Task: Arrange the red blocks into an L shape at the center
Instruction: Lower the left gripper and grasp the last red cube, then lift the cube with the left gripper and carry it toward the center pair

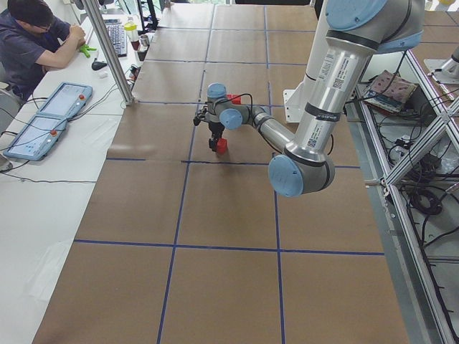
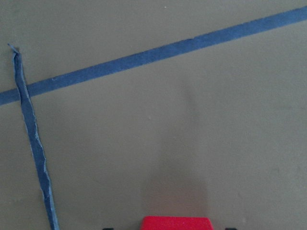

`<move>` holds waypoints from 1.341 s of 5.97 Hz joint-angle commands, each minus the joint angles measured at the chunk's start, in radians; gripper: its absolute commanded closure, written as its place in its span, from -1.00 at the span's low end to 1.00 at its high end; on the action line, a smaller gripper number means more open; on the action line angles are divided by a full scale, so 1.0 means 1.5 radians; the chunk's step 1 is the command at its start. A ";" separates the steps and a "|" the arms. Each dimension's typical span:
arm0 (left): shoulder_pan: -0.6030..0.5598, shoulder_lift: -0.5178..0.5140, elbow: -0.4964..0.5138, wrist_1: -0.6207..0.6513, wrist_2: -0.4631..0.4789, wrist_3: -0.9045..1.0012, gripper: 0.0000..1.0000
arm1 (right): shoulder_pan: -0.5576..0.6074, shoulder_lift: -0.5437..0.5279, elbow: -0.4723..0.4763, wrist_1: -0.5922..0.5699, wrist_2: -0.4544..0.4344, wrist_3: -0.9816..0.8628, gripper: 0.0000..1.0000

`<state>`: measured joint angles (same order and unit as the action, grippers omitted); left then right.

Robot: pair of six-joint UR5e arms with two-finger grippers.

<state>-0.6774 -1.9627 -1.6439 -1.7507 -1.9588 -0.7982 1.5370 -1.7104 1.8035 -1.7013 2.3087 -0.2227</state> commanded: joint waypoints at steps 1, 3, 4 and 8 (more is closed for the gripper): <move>0.000 -0.002 0.002 0.000 -0.001 -0.001 0.42 | 0.000 0.000 0.001 -0.001 0.000 0.000 -1.00; -0.020 -0.005 -0.048 0.046 -0.001 -0.075 0.75 | 0.000 0.001 0.001 0.000 0.000 0.000 -1.00; -0.041 -0.025 -0.102 0.118 -0.001 -0.176 0.75 | 0.000 0.001 0.001 -0.001 0.000 0.000 -1.00; 0.024 -0.130 -0.114 0.157 0.009 -1.034 0.75 | 0.000 0.001 -0.001 -0.001 0.000 0.000 -1.00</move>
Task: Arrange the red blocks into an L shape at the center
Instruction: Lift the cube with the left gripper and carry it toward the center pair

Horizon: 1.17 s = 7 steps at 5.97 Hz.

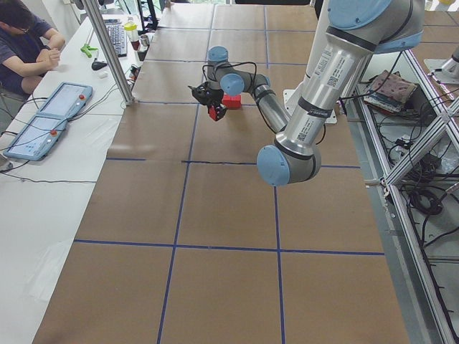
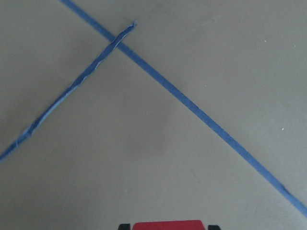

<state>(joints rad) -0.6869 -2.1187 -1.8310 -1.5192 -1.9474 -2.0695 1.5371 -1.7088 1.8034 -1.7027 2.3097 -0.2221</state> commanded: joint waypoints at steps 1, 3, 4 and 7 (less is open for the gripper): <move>0.031 -0.058 0.047 0.002 0.001 -0.329 0.72 | 0.000 0.000 0.000 0.000 -0.001 0.000 -1.00; 0.072 -0.102 0.151 -0.025 0.006 -0.470 0.66 | 0.000 0.001 0.000 0.000 0.000 0.000 -1.00; 0.091 -0.114 0.182 -0.052 0.029 -0.481 0.65 | 0.000 0.001 0.000 0.000 -0.001 0.000 -1.00; 0.118 -0.152 0.251 -0.103 0.044 -0.498 0.62 | 0.000 0.001 -0.002 0.000 -0.001 0.000 -1.00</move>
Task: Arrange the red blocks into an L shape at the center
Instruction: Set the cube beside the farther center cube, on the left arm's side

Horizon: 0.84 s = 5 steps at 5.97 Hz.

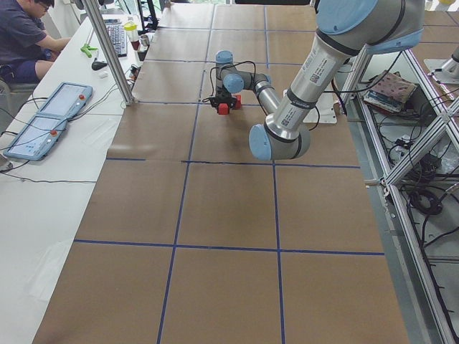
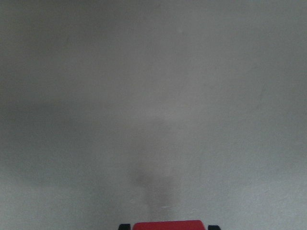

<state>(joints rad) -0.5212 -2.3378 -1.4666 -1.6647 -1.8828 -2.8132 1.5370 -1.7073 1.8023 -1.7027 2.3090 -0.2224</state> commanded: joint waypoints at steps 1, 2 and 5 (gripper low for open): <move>0.013 -0.008 0.010 -0.007 0.002 -0.001 0.59 | 0.000 0.000 -0.001 0.000 0.000 0.000 -1.00; 0.018 -0.009 0.009 -0.007 0.001 -0.001 0.56 | 0.000 0.000 -0.001 0.000 0.000 0.000 -1.00; 0.018 -0.009 0.010 -0.007 0.002 -0.001 0.52 | 0.000 0.000 -0.001 0.000 0.000 -0.001 -1.00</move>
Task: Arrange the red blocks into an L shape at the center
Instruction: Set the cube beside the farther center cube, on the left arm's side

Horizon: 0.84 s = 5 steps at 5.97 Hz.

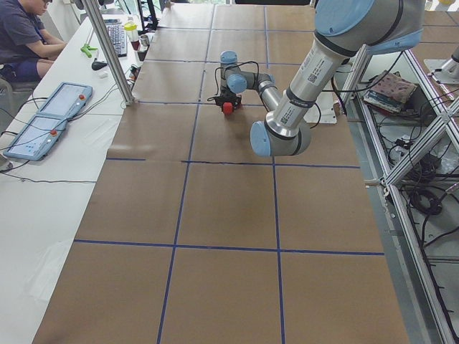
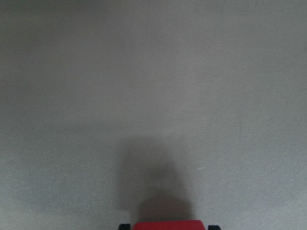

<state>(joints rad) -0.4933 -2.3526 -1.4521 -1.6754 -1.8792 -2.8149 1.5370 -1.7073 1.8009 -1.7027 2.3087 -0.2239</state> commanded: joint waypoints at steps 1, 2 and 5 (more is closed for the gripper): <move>0.000 0.000 0.001 0.000 0.000 -0.001 0.49 | 0.000 0.000 0.000 0.000 0.000 0.000 -1.00; 0.000 0.000 0.001 0.000 0.004 -0.002 0.44 | 0.000 0.000 0.000 0.000 0.000 0.000 -1.00; 0.000 -0.001 0.001 0.000 0.004 0.000 0.24 | 0.000 0.000 0.000 0.001 0.000 -0.001 -1.00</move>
<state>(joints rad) -0.4935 -2.3546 -1.4512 -1.6751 -1.8731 -2.8170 1.5370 -1.7073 1.8009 -1.7013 2.3086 -0.2244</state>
